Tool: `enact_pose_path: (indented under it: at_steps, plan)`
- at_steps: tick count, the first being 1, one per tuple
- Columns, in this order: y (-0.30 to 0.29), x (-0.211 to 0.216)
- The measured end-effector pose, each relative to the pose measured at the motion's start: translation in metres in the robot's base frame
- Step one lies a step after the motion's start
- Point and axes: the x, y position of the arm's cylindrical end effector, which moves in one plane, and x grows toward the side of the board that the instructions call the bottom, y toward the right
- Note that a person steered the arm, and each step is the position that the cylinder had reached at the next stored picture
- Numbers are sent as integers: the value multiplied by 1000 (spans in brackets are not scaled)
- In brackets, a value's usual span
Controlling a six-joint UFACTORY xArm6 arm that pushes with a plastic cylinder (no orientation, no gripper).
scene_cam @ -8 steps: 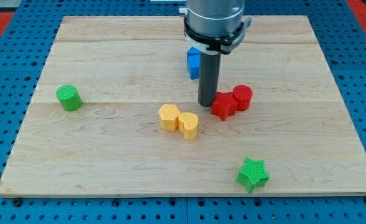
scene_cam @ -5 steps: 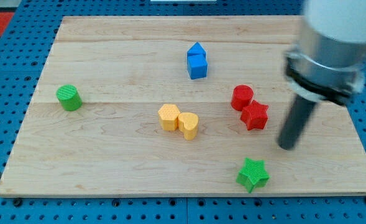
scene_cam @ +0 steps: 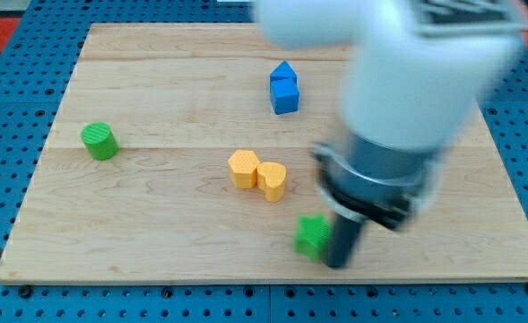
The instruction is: Push the green star towards the bottom left
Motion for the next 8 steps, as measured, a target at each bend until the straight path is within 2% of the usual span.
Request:
enact_pose_path:
  at_steps: [1, 2, 3, 4, 5, 6, 7, 8]
  plan:
    - [-21, -27]
    - [-31, -27]
    - [-128, -31]
    - [-170, -26]
    - [-73, -4]
    - [-50, -46]
    - [-136, -72]
    - [-200, -64]
